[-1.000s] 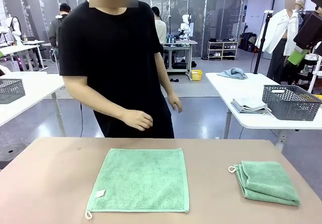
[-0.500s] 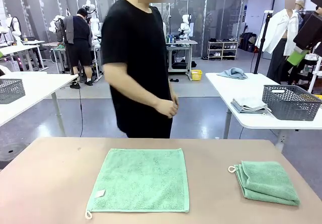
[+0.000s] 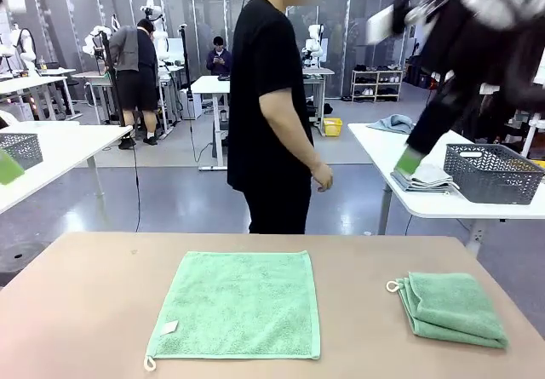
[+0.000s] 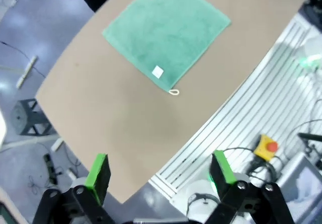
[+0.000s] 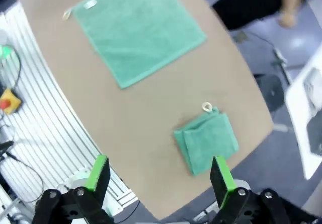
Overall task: Fold the towels and place them in the basket.
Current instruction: When a person lays out a Towel with hook on the table, fold it in half twice.
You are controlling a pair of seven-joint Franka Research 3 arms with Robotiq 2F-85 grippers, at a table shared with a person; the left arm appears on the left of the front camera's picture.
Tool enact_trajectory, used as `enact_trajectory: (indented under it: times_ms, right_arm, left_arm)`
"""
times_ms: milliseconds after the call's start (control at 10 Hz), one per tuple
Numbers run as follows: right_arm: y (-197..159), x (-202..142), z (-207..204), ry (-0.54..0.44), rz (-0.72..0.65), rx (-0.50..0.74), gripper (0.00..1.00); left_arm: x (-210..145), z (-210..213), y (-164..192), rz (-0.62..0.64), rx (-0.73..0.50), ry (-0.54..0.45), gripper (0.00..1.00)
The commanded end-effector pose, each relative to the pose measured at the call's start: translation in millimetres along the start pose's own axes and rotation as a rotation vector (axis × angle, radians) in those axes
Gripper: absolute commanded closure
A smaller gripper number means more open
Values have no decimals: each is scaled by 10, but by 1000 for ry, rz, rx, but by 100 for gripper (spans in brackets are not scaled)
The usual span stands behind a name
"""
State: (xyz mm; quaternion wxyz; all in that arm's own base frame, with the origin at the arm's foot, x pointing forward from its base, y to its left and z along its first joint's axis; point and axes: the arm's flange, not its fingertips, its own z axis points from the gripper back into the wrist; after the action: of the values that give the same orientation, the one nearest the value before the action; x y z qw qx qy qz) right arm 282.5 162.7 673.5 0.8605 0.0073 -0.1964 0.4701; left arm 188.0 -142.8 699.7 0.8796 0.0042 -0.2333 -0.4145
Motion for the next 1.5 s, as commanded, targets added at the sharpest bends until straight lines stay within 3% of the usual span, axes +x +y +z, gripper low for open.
enact_trajectory:
  times_ms: [0, 300, 500, 700, 1400]
  right_arm:
    - [47, -10, -416, 5, 109, 59, 0]
    - [279, -61, -1017, 73, 188, 185, 0]
    - [486, -132, -1397, 145, 259, 249, 0]
    - [633, -187, -1643, 150, 265, 248, 0]
    - [653, -209, -1689, 191, 247, 249, 0]
  left_arm:
    - [-84, -392, -64, -86, 36, -6, 0]
    - [-166, -1028, -122, -174, -3, 3, 0]
    - [-150, -1485, -250, -232, 98, 86, 0]
    - [-207, -1752, -306, -273, 60, 79, 0]
    - [-6, -1657, -288, -259, 28, 98, 0]
